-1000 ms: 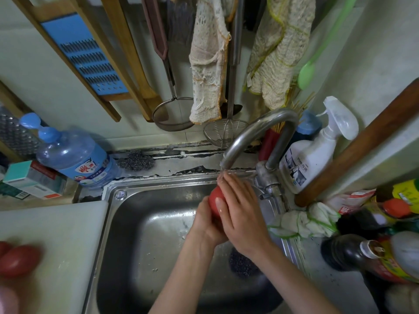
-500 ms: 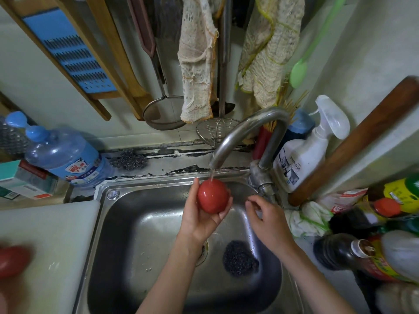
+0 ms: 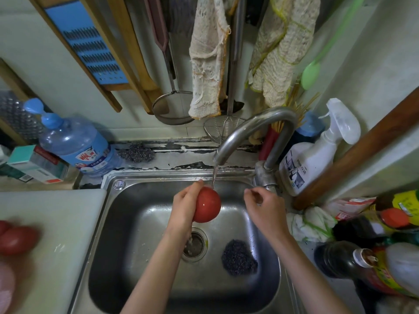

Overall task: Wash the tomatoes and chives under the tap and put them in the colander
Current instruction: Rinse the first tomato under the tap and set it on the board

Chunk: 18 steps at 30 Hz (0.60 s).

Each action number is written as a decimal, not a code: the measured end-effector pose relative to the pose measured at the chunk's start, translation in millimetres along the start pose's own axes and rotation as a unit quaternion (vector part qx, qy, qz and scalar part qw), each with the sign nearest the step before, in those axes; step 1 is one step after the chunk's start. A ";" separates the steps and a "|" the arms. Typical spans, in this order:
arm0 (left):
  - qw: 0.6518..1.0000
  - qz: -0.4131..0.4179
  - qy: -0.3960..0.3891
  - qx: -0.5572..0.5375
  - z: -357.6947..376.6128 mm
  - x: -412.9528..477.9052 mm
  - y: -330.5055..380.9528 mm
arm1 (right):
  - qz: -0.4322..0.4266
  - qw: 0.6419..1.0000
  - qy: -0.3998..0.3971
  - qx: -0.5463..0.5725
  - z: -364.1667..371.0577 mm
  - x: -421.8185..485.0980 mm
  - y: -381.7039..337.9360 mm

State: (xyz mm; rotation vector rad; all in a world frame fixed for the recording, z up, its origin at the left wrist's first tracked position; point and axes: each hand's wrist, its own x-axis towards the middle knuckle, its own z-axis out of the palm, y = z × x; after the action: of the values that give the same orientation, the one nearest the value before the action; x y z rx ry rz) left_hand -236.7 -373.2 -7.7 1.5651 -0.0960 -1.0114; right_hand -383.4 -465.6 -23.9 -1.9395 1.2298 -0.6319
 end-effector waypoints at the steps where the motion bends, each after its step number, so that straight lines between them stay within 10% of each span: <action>1: 1.000 0.002 0.005 0.004 -0.4 -1.9 0.5 | 0.005 1.000 0.001 0.002 -0.3 0.2 -1.5; 13: 0.997 0.040 0.063 0.027 -2.8 -18.2 -8.0 | -0.005 0.999 -0.036 0.016 2.7 16.8 1.0; 18: 0.994 0.047 0.102 0.002 0.3 -22.4 -14.6 | -0.025 0.983 -0.178 0.025 1.1 4.8 -6.4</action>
State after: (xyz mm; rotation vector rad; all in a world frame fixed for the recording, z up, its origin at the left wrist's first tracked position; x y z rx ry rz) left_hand -257.4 -356.3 -7.9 1.6426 -0.0291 -0.7745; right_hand -377.1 -467.8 -19.4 -1.9435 0.9350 -0.3158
